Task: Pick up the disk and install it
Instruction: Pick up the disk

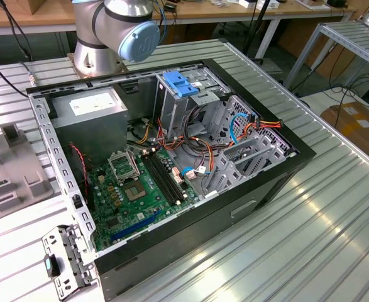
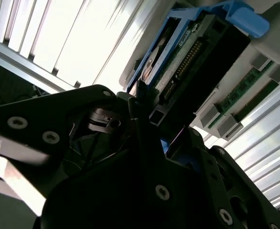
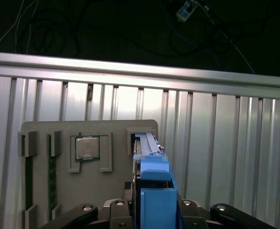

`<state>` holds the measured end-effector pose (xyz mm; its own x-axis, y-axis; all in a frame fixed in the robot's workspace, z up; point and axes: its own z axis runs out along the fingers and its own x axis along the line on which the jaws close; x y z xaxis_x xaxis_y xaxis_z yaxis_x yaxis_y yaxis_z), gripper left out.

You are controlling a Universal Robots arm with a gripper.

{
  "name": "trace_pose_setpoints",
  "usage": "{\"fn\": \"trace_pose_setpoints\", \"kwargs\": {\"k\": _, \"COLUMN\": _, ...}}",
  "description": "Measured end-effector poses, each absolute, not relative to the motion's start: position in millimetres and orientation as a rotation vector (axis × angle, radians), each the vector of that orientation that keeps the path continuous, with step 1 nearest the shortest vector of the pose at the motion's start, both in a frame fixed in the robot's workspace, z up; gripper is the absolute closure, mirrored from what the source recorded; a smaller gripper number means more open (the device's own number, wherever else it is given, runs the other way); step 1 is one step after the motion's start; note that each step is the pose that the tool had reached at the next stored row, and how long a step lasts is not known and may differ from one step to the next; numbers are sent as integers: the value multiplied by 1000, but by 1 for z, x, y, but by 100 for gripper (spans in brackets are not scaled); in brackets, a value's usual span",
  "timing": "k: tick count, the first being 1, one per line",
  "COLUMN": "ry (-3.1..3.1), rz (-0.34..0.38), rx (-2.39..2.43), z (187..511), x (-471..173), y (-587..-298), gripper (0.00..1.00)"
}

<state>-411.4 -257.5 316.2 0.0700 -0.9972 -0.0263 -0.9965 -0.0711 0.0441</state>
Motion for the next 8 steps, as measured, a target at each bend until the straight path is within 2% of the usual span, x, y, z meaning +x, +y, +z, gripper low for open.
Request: {"fn": "trace_pose_setpoints", "kwargs": {"k": 8, "ry": -2131, "rz": -78, "rx": 2287, "z": 320, "x": -411, "y": -258, "gripper": 63}}
